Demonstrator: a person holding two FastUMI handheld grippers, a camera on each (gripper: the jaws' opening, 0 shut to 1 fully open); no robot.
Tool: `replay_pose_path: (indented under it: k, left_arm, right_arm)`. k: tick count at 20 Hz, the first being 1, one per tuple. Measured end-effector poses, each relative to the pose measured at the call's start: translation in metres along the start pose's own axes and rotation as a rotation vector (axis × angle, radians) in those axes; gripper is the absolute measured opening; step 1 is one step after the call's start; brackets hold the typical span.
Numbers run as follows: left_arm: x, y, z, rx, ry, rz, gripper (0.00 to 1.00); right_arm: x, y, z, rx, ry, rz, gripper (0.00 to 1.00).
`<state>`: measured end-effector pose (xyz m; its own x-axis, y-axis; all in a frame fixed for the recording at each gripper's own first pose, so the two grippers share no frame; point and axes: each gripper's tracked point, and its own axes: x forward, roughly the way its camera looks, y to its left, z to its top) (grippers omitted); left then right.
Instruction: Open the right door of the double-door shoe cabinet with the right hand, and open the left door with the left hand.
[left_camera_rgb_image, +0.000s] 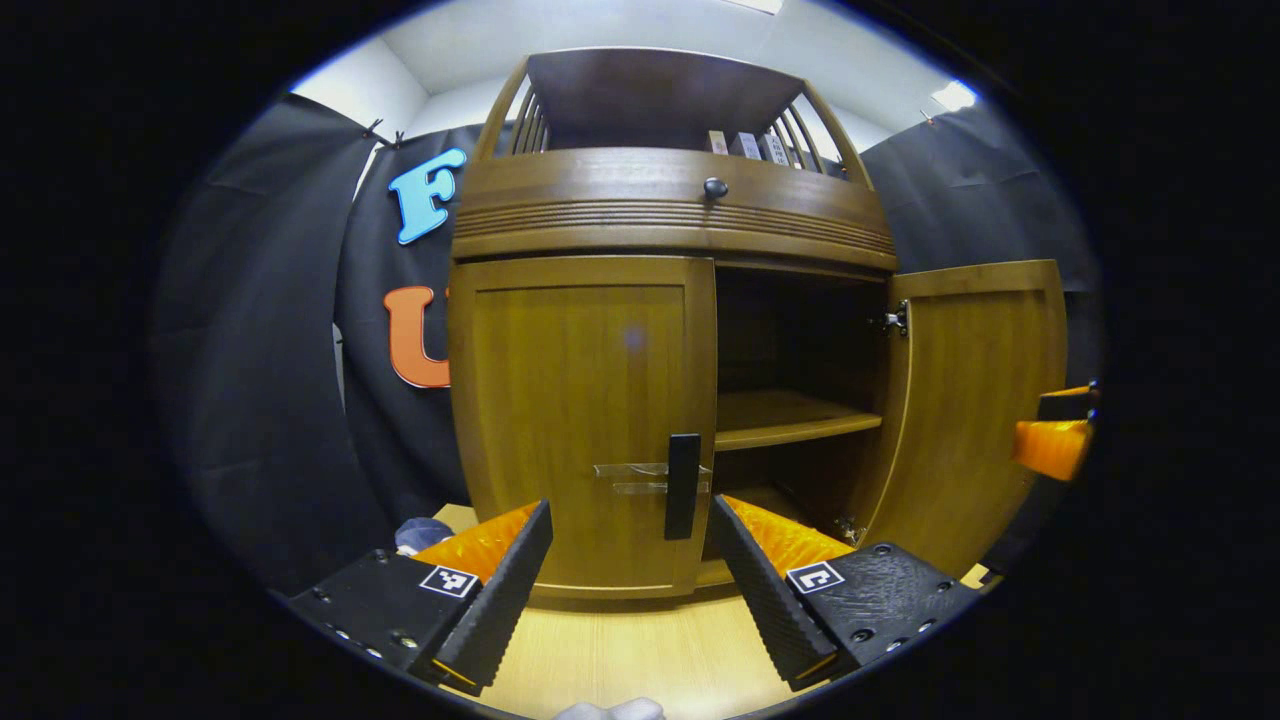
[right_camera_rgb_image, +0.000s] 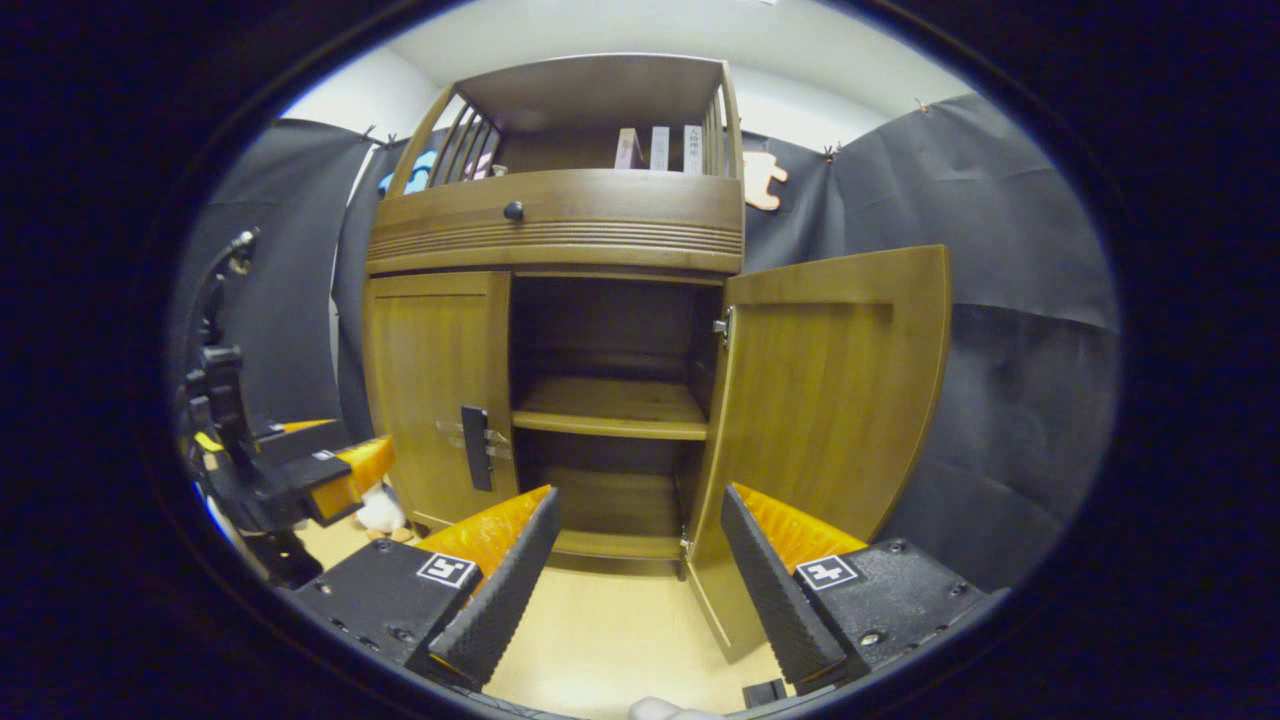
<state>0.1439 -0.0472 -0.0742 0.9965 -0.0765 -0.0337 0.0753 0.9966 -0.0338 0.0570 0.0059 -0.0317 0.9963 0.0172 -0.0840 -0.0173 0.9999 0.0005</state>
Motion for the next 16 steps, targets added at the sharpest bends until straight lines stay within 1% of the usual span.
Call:
replay_pose_path:
  k: [1,2,3,5,8,14,16]
  left_arm:
    - [0.012,-0.001,-0.003,0.008,-0.015,0.004,0.96]
    - [0.026,-0.003,-0.008,0.009,-0.010,0.008,1.00]
    - [0.038,-0.007,-0.014,0.001,-0.011,-0.005,0.96]
    - [0.061,-0.014,-0.023,-0.009,-0.001,-0.026,0.96]
    - [0.091,-0.023,-0.026,-0.003,-0.023,-0.031,0.96]
    - [0.123,-0.044,-0.040,-0.019,-0.009,-0.055,0.94]
    - [0.127,-0.044,-0.040,-0.011,-0.008,-0.051,0.76]
  right_arm:
    - [-0.001,-0.004,0.003,0.002,0.003,-0.010,1.00]
    - [-0.002,-0.009,0.003,0.004,0.008,-0.023,1.00]
    - [-0.003,-0.006,0.004,0.006,0.017,-0.034,1.00]
    - [-0.003,-0.012,0.002,0.009,0.038,-0.058,1.00]
    - [-0.010,-0.030,-0.007,0.009,0.069,-0.083,1.00]
    - [-0.006,-0.030,-0.010,-0.018,0.100,-0.098,1.00]
    - [-0.007,-0.028,-0.011,-0.021,0.107,-0.095,1.00]
